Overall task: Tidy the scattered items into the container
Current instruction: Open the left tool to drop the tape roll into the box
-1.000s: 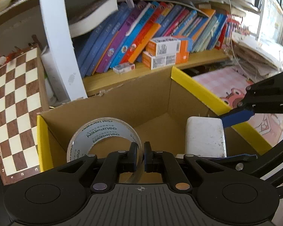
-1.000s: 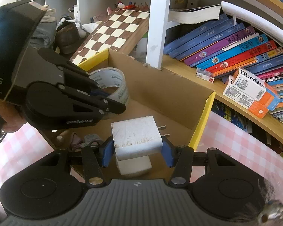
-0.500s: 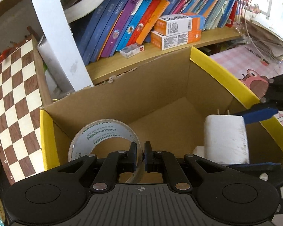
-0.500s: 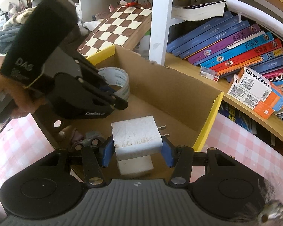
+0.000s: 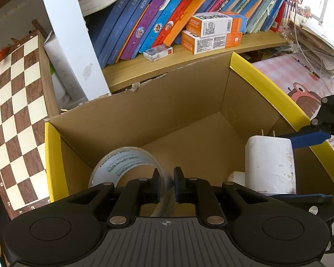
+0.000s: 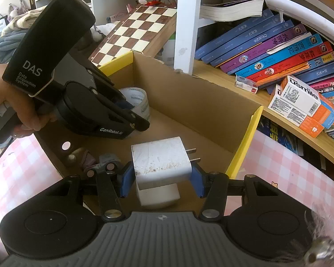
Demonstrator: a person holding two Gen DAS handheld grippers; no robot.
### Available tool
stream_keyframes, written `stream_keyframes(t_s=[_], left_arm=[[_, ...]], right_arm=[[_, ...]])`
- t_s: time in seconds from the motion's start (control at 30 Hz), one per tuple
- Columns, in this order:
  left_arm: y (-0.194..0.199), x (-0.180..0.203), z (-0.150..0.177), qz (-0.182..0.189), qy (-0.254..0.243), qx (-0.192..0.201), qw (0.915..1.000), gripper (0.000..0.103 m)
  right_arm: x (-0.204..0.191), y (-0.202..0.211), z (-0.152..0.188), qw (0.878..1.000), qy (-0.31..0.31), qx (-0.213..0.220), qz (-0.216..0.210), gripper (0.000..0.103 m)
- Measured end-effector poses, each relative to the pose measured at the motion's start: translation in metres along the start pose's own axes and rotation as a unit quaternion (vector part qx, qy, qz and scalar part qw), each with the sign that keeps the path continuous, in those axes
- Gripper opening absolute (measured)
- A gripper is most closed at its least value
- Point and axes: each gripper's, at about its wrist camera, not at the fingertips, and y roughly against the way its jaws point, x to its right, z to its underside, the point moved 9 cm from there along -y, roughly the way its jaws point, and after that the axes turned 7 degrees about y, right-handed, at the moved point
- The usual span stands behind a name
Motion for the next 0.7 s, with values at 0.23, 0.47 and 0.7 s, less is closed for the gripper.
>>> stream_keyframes(t_s=[0.23, 0.47, 0.7], left_arm=[[0.001, -0.001, -0.002, -0.005, 0.000, 0.004, 1.0000, 0.040], [0.006, -0.003, -0.001, -0.022, -0.003, 0.016, 0.9996, 0.060], [0.030, -0.006, 0.001, -0.026, 0.009, 0.048, 0.9984, 0.065]], right_arm=[[0.001, 0.002, 0.001, 1.000, -0.001, -0.001, 0.004, 0.050], [0.001, 0.004, 0.002, 1.000, 0.001, 0.000, 0.008, 0.050], [-0.003, 0.008, -0.001, 1.000, 0.009, 0.003, 0.010, 0.050]])
